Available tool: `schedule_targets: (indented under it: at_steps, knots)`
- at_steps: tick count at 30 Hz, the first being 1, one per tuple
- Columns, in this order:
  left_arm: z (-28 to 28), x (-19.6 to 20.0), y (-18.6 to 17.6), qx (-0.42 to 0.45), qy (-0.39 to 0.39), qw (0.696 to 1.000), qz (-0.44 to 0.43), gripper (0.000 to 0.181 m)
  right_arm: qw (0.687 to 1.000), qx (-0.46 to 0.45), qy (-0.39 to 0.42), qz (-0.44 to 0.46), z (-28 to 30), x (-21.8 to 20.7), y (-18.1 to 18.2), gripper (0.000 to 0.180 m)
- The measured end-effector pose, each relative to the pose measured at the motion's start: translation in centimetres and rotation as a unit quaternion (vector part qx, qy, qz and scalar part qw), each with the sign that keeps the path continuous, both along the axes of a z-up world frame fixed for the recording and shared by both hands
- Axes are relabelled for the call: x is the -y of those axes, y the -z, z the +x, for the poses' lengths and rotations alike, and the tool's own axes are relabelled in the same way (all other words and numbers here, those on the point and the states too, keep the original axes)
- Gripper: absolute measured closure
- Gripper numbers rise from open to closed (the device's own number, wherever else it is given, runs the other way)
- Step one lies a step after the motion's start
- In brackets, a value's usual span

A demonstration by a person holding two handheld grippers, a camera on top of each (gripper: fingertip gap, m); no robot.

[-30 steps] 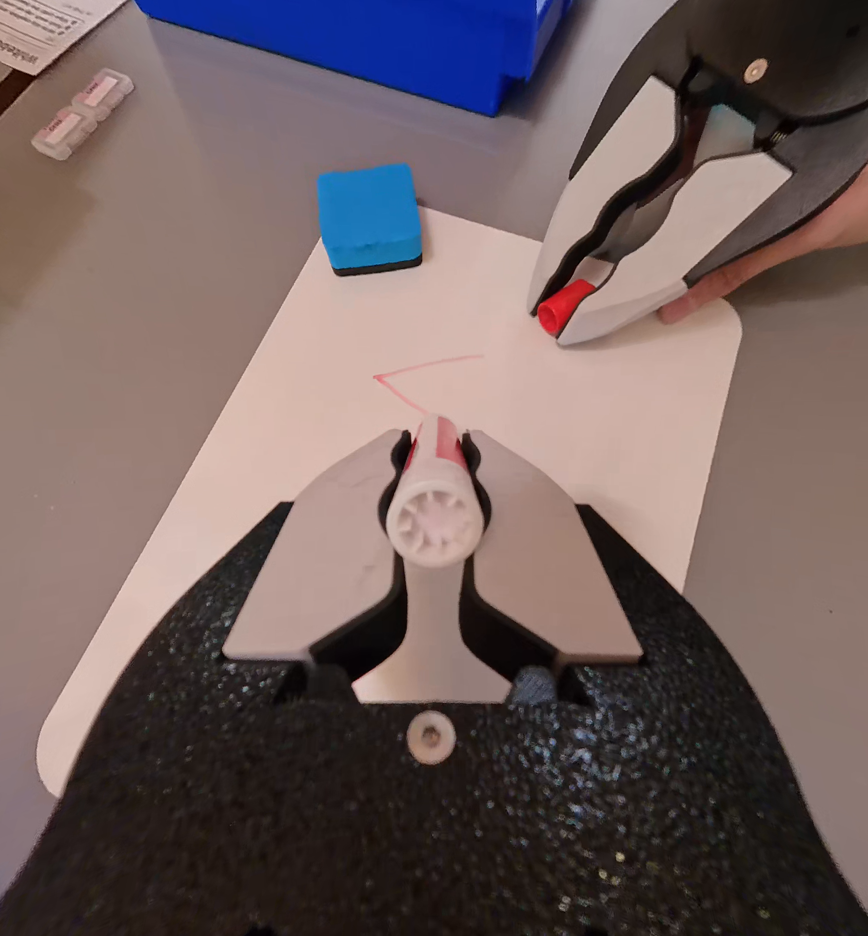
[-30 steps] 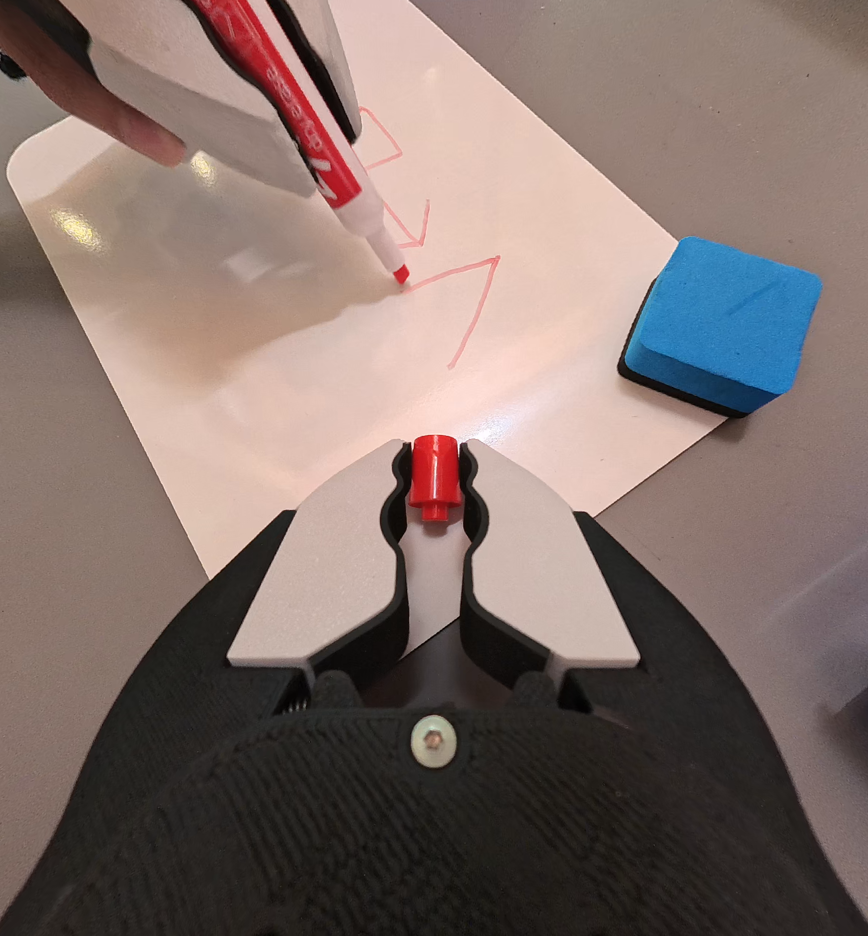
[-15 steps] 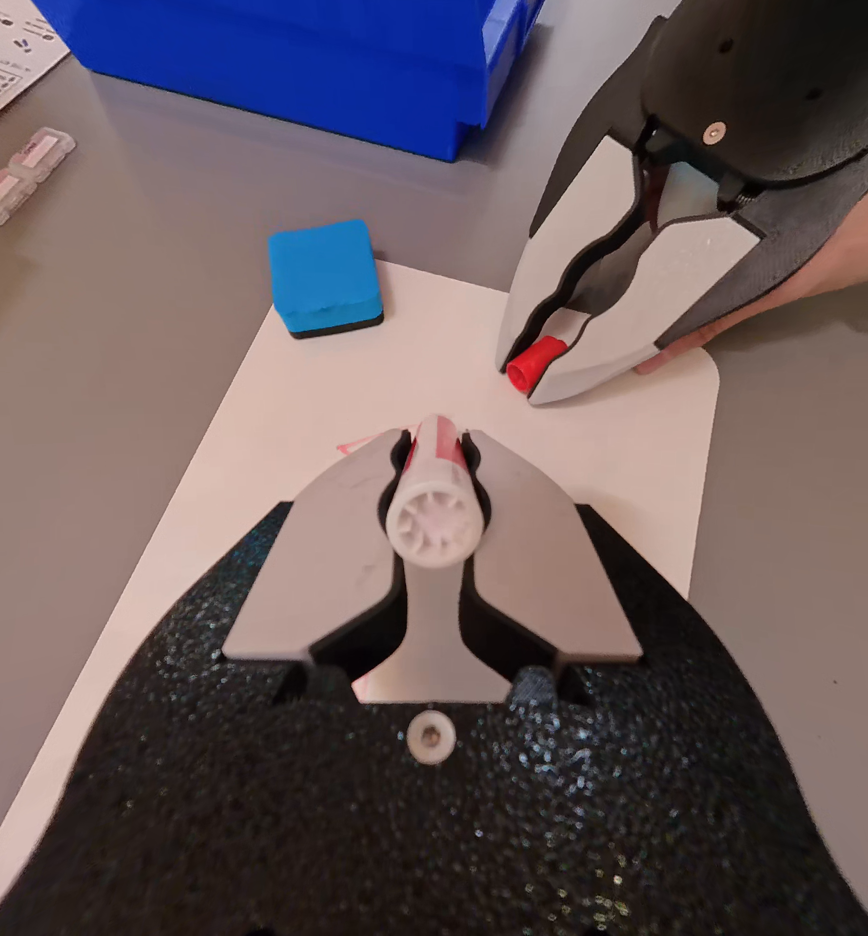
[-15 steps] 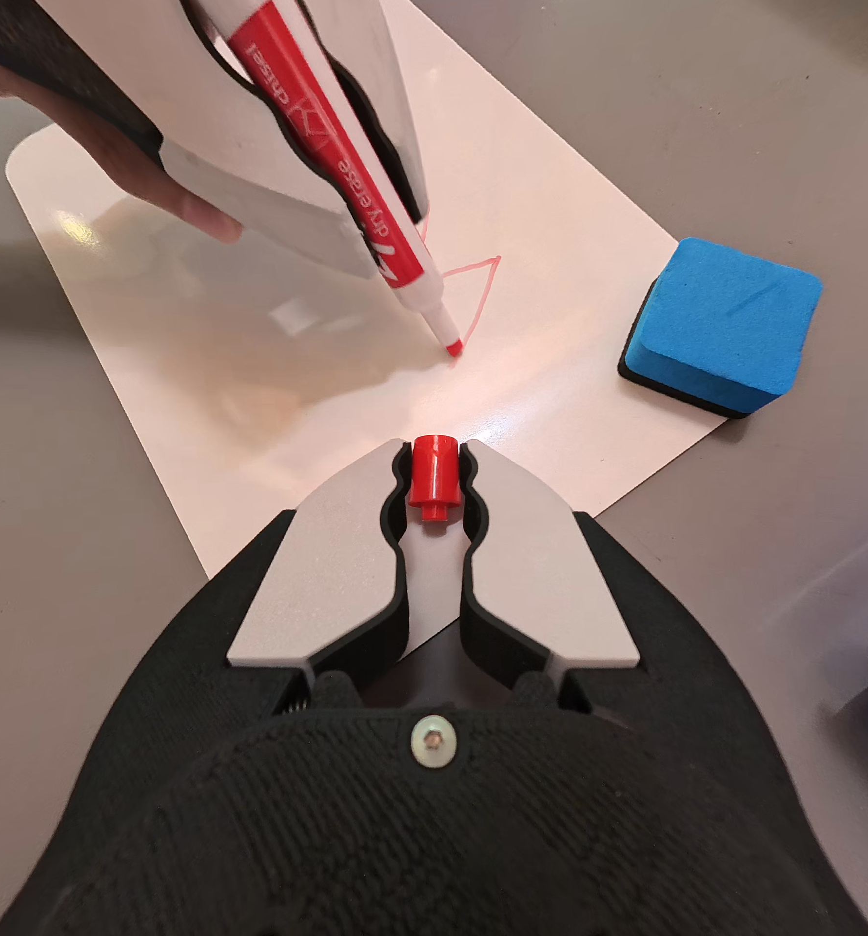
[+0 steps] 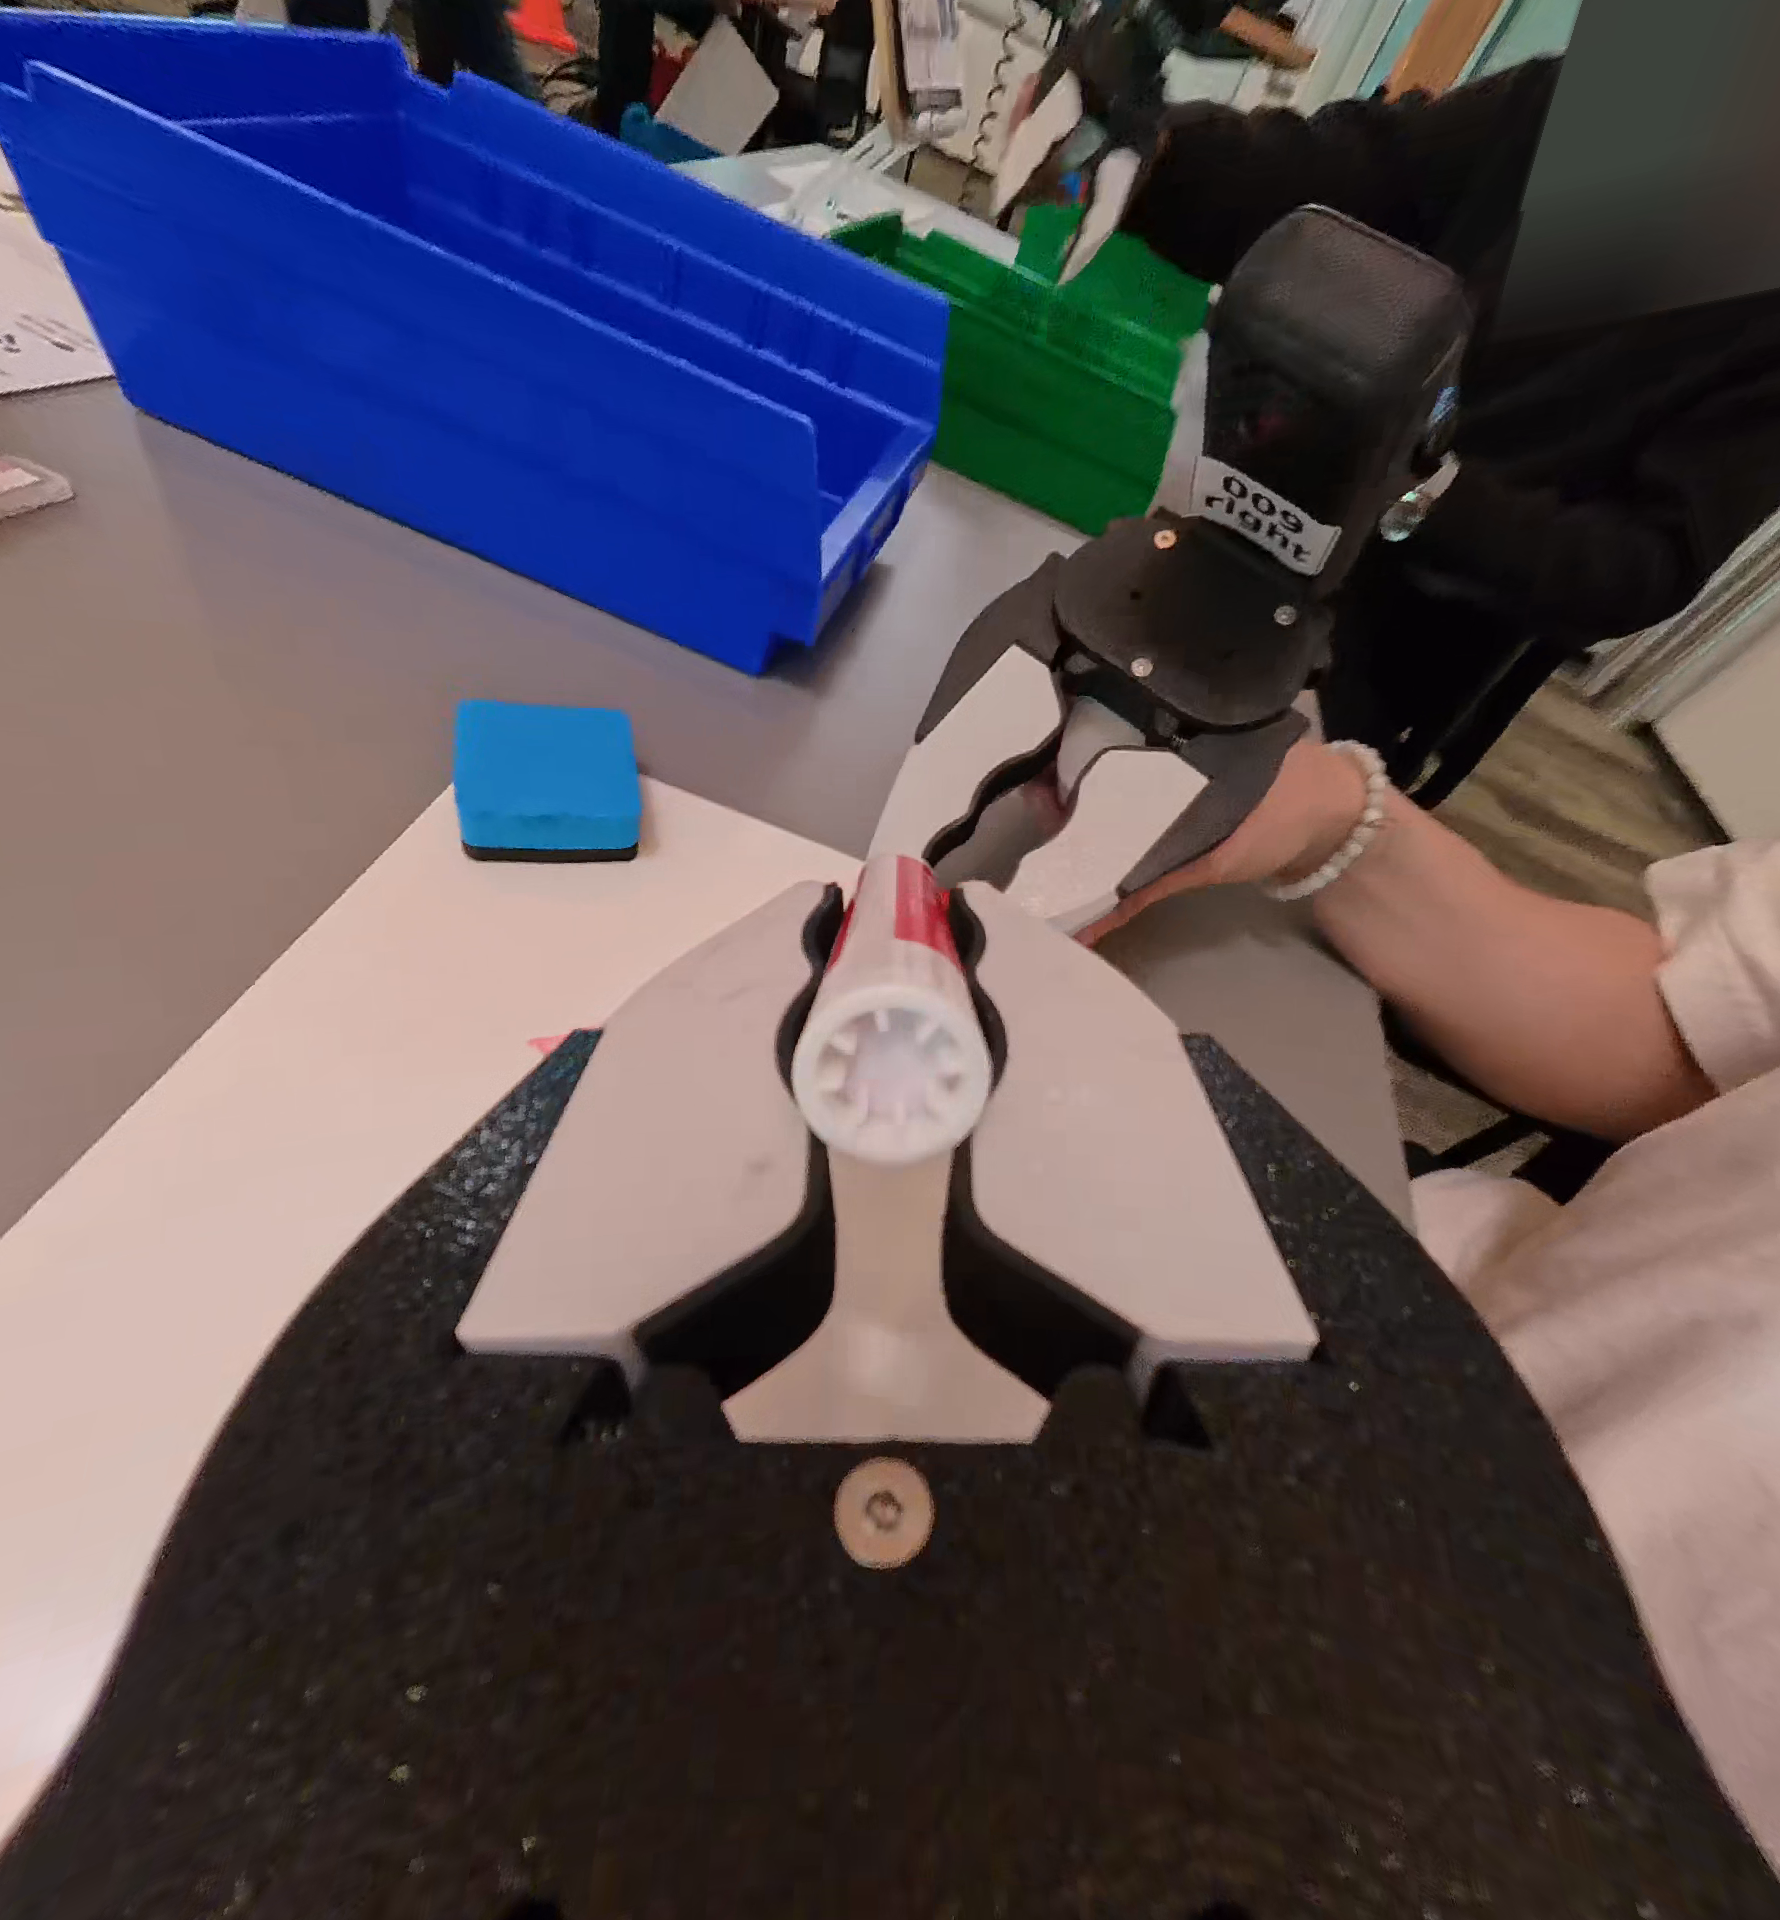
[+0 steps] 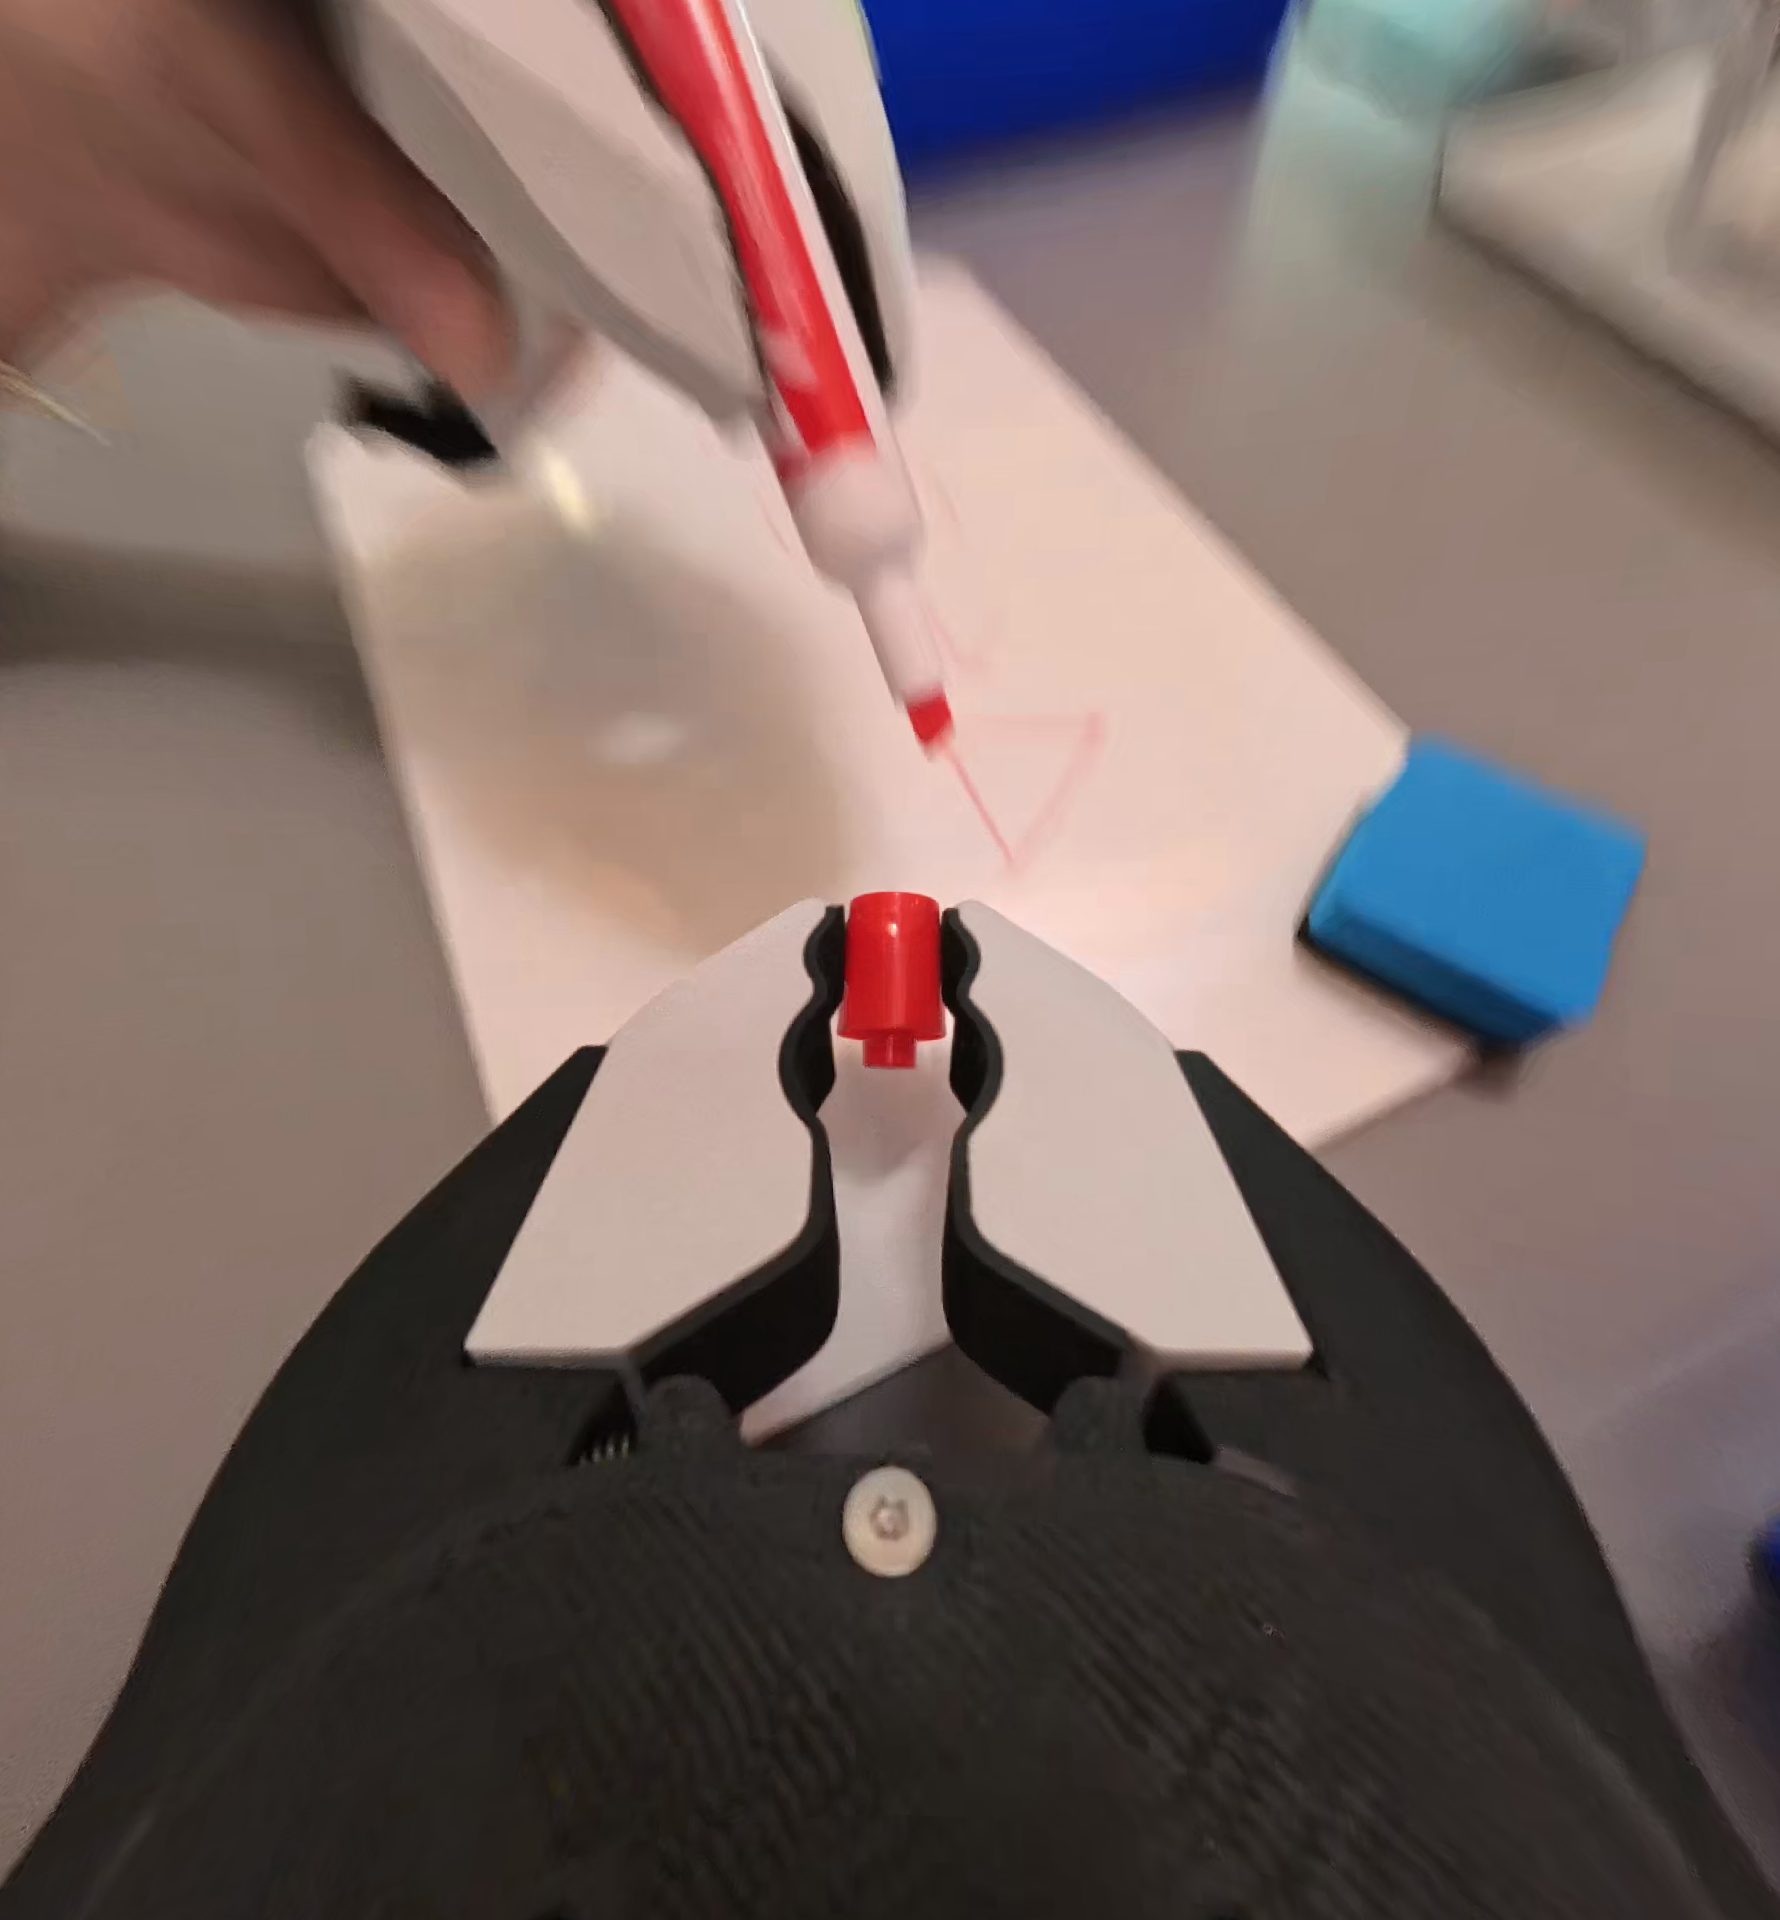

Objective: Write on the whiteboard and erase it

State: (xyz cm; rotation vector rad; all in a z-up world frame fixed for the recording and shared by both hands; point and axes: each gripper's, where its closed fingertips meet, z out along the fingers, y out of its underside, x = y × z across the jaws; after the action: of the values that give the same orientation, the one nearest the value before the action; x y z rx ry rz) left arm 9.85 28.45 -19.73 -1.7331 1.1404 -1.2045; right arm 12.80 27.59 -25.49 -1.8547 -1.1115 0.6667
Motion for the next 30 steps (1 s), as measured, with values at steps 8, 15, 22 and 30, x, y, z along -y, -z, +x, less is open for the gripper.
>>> schedule_targets:
  at_steps: [8,15,22,30]
  knots:
    - [0.0,1.0,-2.4,0.043,0.023,0.999,-0.017,0.162,0.989,-0.103,-0.018,0.106,0.5,0.5,-4.8,0.162]
    - [0.4,1.8,-2.5,0.025,0.041,0.999,-0.009,0.162,0.987,-0.103,-0.031,0.121,-0.2,0.9,-5.1,0.162]
    - [1.0,2.6,-1.8,0.010,0.060,0.997,-0.038,0.162,0.983,-0.065,-0.033,0.170,-1.0,1.5,-5.6,0.162]
    - [0.8,2.9,-2.1,0.067,0.079,0.983,-0.150,0.161,0.981,-0.077,-0.034,0.173,-1.3,2.2,-6.7,0.162]
